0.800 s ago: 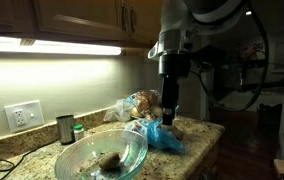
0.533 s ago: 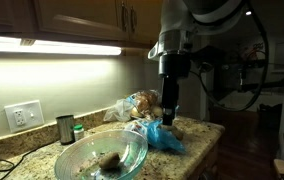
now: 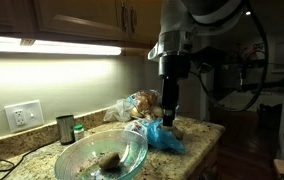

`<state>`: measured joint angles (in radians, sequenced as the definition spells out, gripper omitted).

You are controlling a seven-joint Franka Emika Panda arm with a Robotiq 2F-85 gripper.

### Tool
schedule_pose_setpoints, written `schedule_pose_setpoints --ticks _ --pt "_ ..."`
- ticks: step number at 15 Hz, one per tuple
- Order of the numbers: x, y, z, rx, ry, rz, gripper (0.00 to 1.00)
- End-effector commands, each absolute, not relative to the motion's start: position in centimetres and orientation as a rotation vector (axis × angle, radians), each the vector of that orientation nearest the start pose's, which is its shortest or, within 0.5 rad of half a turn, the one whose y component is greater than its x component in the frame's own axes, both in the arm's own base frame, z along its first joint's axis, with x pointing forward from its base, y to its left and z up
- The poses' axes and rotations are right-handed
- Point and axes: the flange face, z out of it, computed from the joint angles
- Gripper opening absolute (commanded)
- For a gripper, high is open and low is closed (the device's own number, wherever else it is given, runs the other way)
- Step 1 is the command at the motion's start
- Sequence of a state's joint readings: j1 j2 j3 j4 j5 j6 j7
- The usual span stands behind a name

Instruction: Remove three potatoes from the plastic bag and place them in the glass bowl on the left

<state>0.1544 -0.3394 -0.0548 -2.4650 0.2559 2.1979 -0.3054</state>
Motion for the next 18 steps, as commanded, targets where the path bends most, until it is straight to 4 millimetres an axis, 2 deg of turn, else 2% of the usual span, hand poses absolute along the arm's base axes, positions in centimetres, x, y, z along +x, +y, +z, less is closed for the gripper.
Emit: schedule_pose_setpoints --ticks 1,9,14,18 --pt "43.8 4.3 42.5 -2.929 -0.379 -0.134 1.00" --pt "44.1 -1.4 42.2 -3.061 -0.344 -0.147 1.00" --pt "45.0 -6.1 41.7 -3.116 -0.250 -0.207 1.00" --pt "46.0 -9.6 40.5 -3.146 -0.158 -0.253 1.00"
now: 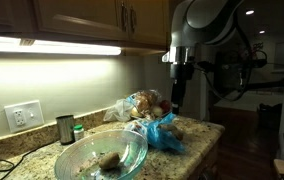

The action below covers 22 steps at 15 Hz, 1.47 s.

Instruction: Remove three potatoes from the plastic bag and place them in the glass bowl on the left

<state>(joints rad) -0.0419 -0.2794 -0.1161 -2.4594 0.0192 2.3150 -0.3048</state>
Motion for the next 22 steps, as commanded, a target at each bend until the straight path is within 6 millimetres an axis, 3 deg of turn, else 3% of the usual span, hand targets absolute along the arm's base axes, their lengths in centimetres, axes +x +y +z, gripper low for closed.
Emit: schedule_pose_setpoints --ticks 1,3,4,6,14,22 --pt "46.3 -10.4 40.2 -3.153 -0.138 -0.260 1.00" --pt "46.8 -11.7 39.8 -3.165 -0.100 -0.276 1.00" --pt "46.1 -10.4 39.9 -3.139 -0.131 -0.252 1.00" --pt "46.6 -11.2 39.5 -3.145 -0.110 -0.251 1.00" --pt "46.8 -11.3 39.5 -3.146 -0.110 -0.251 1.00" --pt "48.5 -15.3 38.4 -3.145 0.022 -0.239 1.00"
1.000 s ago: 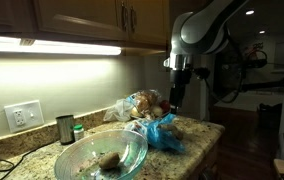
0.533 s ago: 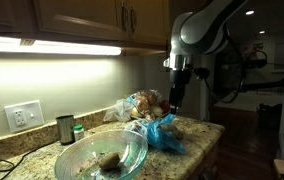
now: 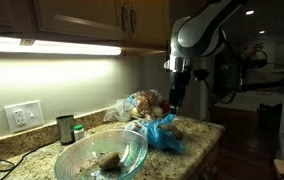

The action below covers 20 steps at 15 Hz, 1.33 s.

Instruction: Remove three potatoes from the plastic bag and place them in the glass bowl on the left

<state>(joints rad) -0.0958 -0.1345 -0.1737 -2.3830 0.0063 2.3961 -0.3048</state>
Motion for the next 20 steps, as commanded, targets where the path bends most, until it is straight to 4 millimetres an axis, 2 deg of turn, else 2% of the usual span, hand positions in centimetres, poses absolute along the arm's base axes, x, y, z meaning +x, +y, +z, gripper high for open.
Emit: schedule_pose_setpoints --ticks 1,5,13,20 --pt "48.7 -15.9 38.3 -3.145 0.042 -0.234 1.00" --pt "49.4 -17.6 37.2 -3.140 0.114 -0.212 1.00" --pt "49.1 -21.0 33.2 -3.139 0.287 -0.164 1.00" --pt "48.4 -22.9 31.7 -3.146 0.396 -0.194 1.00"
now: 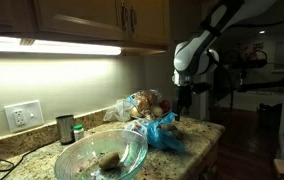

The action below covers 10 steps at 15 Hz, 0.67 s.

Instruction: Remove three potatoes from the plastic bag and place them in the glass bowl on the left

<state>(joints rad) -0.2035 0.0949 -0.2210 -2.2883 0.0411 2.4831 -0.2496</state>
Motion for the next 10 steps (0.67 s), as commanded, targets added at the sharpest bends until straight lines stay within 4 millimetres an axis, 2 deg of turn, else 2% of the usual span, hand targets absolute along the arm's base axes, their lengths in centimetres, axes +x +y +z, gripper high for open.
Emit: schedule_pose_setpoints --ticks 1,2,10 --pt "48.24 -23.05 31.46 -3.147 0.405 -0.187 1.00" --pt "48.61 -22.43 31.98 -3.151 0.345 -0.164 1.00" --pt "48.82 -22.11 31.49 -3.141 0.349 -0.148 1.00"
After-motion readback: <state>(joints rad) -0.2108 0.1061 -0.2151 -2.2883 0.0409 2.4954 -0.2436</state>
